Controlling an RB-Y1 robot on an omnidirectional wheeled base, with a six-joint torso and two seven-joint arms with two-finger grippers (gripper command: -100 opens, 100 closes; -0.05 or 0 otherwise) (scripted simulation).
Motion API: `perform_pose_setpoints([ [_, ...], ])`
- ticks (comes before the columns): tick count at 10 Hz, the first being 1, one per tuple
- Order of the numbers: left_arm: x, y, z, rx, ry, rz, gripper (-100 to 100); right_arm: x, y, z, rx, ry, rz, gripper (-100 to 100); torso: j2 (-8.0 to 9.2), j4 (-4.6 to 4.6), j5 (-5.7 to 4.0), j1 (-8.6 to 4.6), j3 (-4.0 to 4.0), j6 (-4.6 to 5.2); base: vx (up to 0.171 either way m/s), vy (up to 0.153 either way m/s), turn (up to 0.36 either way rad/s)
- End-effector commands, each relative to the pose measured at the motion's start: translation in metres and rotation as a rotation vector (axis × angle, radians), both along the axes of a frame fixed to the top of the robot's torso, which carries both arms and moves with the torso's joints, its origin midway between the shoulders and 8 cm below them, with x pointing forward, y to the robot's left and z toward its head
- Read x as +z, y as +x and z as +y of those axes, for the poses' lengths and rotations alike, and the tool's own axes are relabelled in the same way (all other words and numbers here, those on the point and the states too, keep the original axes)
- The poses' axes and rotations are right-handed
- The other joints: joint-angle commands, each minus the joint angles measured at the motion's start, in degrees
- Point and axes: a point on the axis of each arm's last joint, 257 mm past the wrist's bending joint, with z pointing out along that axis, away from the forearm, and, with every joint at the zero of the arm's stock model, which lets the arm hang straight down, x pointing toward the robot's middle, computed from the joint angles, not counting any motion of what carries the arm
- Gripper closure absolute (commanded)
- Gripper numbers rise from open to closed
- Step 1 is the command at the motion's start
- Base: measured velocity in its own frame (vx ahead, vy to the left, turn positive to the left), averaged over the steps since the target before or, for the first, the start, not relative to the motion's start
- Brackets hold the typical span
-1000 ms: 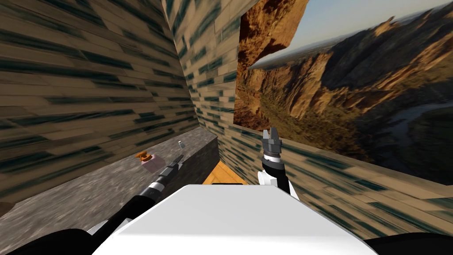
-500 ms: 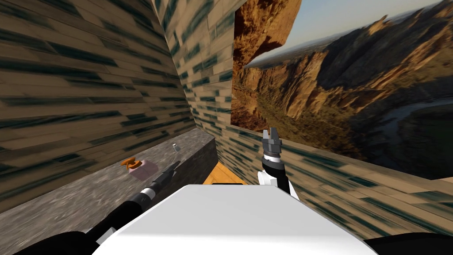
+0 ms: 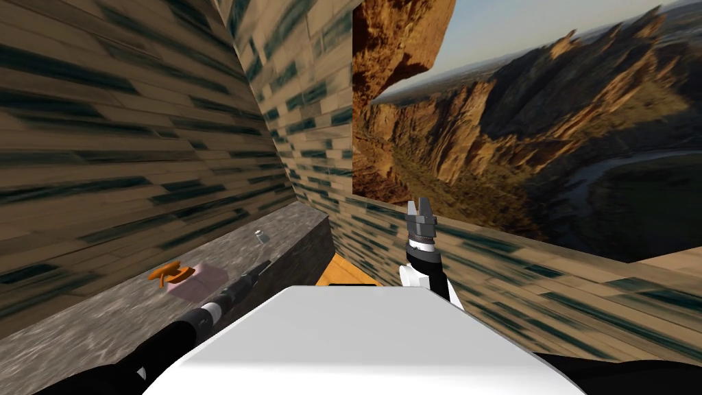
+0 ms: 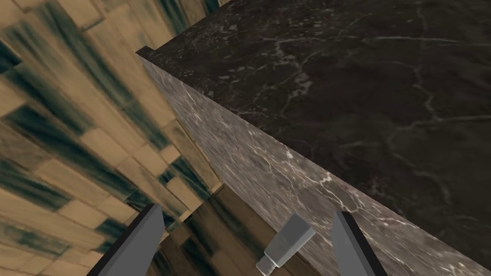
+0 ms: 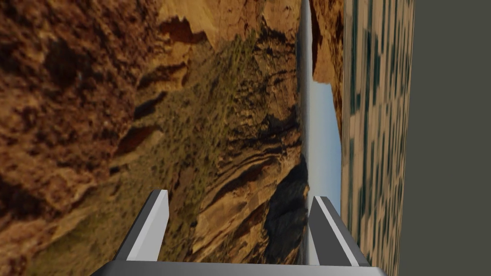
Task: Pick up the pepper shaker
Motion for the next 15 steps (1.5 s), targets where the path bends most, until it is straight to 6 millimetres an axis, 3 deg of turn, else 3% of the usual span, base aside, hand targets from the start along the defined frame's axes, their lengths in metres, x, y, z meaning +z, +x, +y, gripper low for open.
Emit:
perform_pose_setpoints([
  [1,-0.009,-0.015,0.017,-0.001,0.049,0.082,-100,0.0,0.0,0.0,0.0,0.0,0.0,0,0.0,0.0,0.0,0.0,0.0,0.0,0.057,0.033,-0.12],
  [2,-0.008,-0.014,0.016,-0.012,0.054,0.086,-100,0.0,0.0,0.0,0.0,0.0,0.0,0,-0.02,0.0,0.0,0.03,-0.01,0.04,0.048,0.027,-0.069],
  [5,-0.018,-0.037,0.045,-0.017,0.135,0.207,-100,0.0,0.0,0.0,0.0,0.0,0.0,0,0.05,0.01,0.01,-0.01,0.03,0.0,0.04,0.029,-0.114],
  [6,-0.017,-0.036,0.044,-0.028,0.139,0.211,-100,0.0,0.0,0.0,0.0,0.0,0.0,0,0.04,0.01,0.01,0.05,0.03,0.03,0.035,0.041,-0.099],
  [8,-0.022,-0.055,0.072,-0.033,0.215,0.315,-100,0.0,0.0,0.0,0.0,0.0,0.0,0,0.01,0.0,0.02,0.09,0.01,0.04,0.064,0.061,-0.193],
  [9,-0.021,-0.053,0.07,-0.05,0.221,0.319,-100,0.0,0.0,0.0,0.0,0.0,0.0,0,-0.1,-0.02,0.03,0.15,-0.05,0.03,0.062,0.065,-0.048],
  [11,-0.022,-0.066,0.094,-0.065,0.293,0.407,-100,0.0,0.0,0.0,0.0,0.0,0.0,0,-0.06,-0.01,0.04,0.12,-0.03,0.02,0.056,0.069,-0.151],
  [12,-0.022,-0.064,0.093,-0.076,0.297,0.41,-100,0.0,0.0,0.0,0.0,0.0,0.0,0,-0.06,-0.01,0.05,0.18,-0.03,0.03,0.037,0.07,-0.083],
  [15,-0.019,-0.073,0.12,-0.112,0.391,0.512,-100,0.0,0.0,0.0,0.0,0.0,0.0,0,-0.07,-0.02,0.03,0.12,-0.04,0.03,0.059,0.072,-0.157],
])
